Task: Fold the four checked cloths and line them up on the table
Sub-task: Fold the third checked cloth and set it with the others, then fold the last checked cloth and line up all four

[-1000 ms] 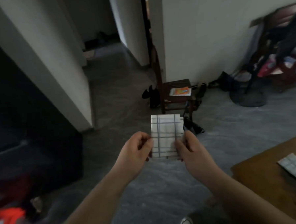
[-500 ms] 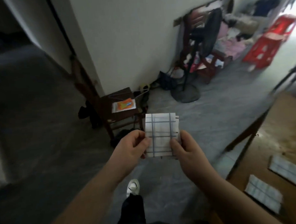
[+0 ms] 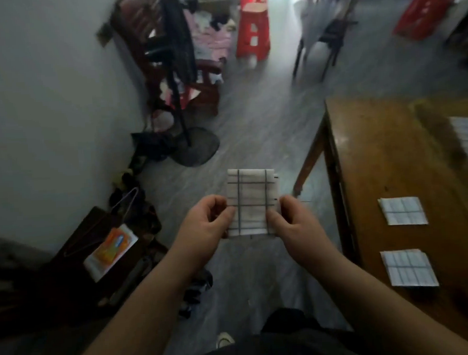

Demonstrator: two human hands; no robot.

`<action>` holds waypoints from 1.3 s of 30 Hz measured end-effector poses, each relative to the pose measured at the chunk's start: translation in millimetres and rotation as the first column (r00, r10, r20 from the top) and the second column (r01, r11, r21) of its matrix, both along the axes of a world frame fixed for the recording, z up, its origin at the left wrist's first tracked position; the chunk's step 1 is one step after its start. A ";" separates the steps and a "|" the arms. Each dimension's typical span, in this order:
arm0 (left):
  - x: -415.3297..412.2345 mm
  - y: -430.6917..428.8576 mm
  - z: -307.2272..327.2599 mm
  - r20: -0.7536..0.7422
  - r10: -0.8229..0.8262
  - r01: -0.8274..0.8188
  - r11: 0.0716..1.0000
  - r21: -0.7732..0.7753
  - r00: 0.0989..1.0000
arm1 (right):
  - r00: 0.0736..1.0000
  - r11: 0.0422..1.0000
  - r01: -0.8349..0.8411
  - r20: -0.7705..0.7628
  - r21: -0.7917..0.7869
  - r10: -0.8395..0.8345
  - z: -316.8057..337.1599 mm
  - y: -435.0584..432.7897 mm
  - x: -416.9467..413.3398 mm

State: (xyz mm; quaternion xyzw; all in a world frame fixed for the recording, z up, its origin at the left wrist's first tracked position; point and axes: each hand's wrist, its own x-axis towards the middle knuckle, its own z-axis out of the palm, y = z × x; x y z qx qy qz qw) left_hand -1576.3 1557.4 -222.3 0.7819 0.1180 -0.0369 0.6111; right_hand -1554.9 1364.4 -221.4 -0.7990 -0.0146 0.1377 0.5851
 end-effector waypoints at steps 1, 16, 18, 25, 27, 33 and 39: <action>17.2 -5.9 -0.7 -0.003 -0.050 0.050 0.999 -0.007 0.999 | 0.999 0.999 0.038 -0.018 0.012 -0.037 0.5 -7.0 9.8; 314.1 -187.2 -16.9 -0.053 -0.488 0.490 0.859 0.146 0.871 | 0.911 0.909 0.412 -0.050 0.059 -0.410 -23.3 -183.7 205.2; 342.1 -220.0 -20.4 -0.077 -0.547 0.552 0.820 0.148 0.833 | 0.877 0.875 0.480 -0.067 0.060 -0.477 -25.8 -207.2 218.2; 402.6 -332.4 -51.6 -0.185 -0.743 0.765 0.634 0.111 0.643 | 0.624 0.640 0.767 -0.172 -0.051 -0.762 -66.8 -270.8 231.1; 417.8 -359.1 -66.0 -0.222 -0.790 0.820 0.543 0.179 0.571 | 0.498 0.525 0.847 -0.218 -0.087 -0.839 -82.6 -279.7 233.2; 464.9 -409.8 -114.8 -0.395 -0.909 0.961 0.020 0.274 0.132 | 0.216 0.285 0.888 -0.221 -0.361 -0.951 -127.1 -271.6 255.0; 503.0 -430.9 -155.9 -0.515 -0.841 0.901 -0.342 0.267 -0.167 | 0.060 0.224 0.837 -0.324 -0.500 -0.944 -161.1 -252.0 291.4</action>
